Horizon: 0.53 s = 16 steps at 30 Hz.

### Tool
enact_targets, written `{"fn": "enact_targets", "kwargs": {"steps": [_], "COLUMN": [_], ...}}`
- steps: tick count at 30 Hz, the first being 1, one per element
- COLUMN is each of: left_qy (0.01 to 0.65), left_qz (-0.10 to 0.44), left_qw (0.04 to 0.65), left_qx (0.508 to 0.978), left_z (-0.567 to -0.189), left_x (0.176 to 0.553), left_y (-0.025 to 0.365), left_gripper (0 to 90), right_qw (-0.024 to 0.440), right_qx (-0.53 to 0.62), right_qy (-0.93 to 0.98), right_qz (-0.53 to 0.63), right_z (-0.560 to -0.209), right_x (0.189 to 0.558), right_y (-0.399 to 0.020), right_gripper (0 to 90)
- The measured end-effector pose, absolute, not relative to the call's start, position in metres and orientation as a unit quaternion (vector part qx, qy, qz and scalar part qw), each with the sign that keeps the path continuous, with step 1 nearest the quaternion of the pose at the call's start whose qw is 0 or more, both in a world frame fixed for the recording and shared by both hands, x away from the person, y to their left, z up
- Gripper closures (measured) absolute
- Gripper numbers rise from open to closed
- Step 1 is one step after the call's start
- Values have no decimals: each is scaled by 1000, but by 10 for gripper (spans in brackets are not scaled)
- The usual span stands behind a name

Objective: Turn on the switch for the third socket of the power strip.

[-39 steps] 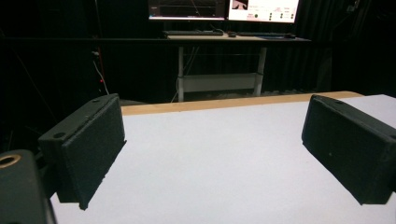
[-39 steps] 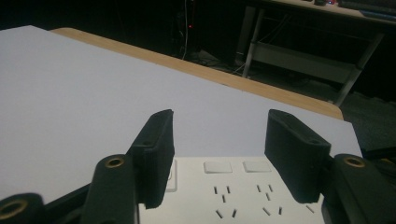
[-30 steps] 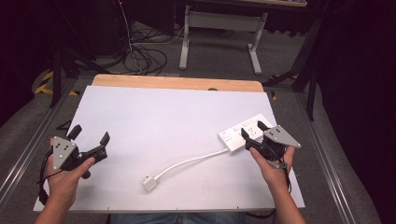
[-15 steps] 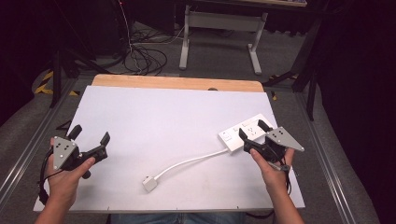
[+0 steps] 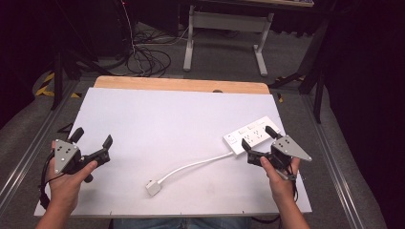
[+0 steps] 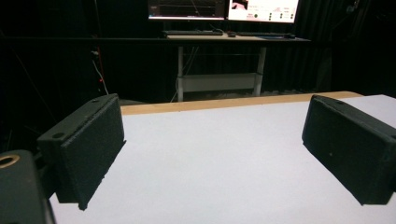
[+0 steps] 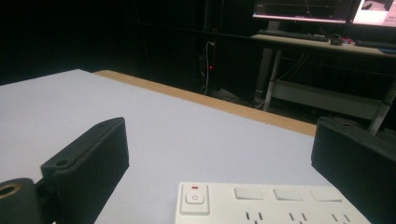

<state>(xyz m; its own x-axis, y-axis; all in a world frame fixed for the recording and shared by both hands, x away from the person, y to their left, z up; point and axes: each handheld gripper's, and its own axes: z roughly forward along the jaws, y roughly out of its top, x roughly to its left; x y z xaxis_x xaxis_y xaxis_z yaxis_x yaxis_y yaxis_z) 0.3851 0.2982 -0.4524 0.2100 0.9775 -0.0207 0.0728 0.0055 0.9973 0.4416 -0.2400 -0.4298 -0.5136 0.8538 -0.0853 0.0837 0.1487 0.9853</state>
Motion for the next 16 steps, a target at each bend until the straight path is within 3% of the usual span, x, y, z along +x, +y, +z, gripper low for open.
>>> {"fn": "enact_targets", "kwargs": {"steps": [16], "left_qy": [465], "left_qz": [422], "left_qw": [534], "left_qx": [567], "left_z": [-453], "left_x": [386], "left_y": [298], "left_gripper": [50], "right_qw": [350], "right_qx": [354], "right_qy": [666], "right_qz": [555], "right_z": [-432], "right_x": [443], "right_y": [-242], "right_gripper": [45]}}
